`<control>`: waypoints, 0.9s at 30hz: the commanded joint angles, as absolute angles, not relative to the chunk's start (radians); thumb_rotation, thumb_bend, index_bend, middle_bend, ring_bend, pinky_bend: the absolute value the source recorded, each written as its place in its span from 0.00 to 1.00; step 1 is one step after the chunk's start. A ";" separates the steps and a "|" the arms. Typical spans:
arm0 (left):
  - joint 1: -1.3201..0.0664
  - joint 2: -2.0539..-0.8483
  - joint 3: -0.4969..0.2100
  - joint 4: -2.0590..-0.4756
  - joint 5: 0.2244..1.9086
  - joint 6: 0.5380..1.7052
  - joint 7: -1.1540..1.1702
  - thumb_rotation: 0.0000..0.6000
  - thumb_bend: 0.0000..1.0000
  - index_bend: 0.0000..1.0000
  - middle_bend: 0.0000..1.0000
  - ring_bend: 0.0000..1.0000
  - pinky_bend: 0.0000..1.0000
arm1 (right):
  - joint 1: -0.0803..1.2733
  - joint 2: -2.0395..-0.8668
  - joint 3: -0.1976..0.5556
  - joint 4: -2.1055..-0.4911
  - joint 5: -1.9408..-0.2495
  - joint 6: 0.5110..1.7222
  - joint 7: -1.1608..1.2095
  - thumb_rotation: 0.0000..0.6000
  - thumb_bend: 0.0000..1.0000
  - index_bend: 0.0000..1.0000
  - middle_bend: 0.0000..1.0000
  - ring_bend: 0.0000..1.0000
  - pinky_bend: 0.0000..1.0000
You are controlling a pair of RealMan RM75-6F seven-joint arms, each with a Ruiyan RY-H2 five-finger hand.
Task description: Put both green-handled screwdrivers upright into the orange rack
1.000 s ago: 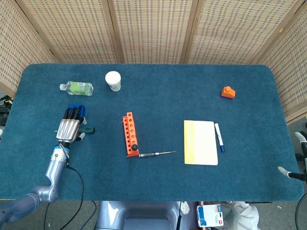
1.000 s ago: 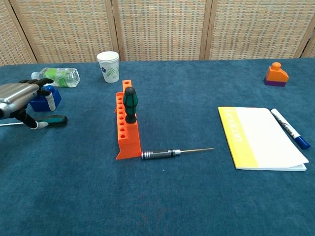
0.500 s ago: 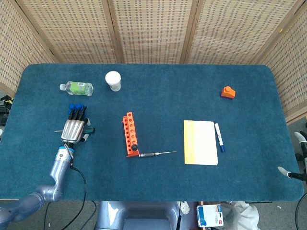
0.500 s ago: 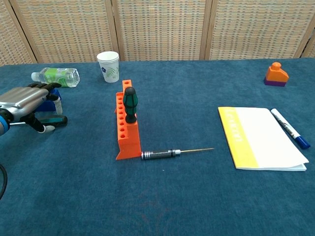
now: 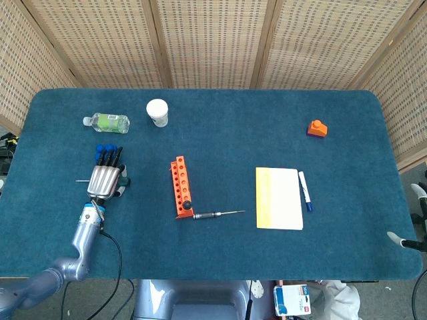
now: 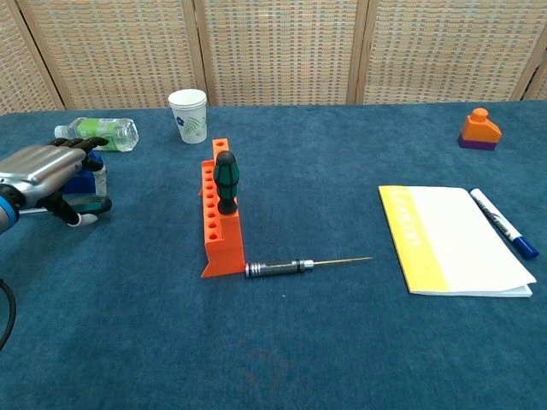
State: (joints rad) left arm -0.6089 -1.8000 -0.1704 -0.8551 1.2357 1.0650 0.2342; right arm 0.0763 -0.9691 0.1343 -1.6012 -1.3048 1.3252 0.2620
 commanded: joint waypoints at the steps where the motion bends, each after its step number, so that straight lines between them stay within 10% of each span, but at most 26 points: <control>1: -0.600 -1.771 -0.178 -0.893 1.244 1.086 0.220 1.00 0.48 0.69 0.00 0.00 0.00 | 0.076 -0.969 0.134 -1.602 -1.305 1.326 0.262 1.00 0.00 0.00 0.00 0.00 0.00; 27: -0.519 -1.316 -0.244 -1.555 1.314 1.168 -0.136 1.00 0.54 0.73 0.00 0.00 0.00 | 0.075 -0.965 0.132 -1.610 -1.305 1.326 0.262 1.00 0.00 0.00 0.00 0.00 0.00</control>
State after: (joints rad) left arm -0.5205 -1.3232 -0.2398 -1.5460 1.3165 1.1717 -0.1287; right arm 0.0752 -0.9654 0.1324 -1.6099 -1.3055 1.3256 0.2619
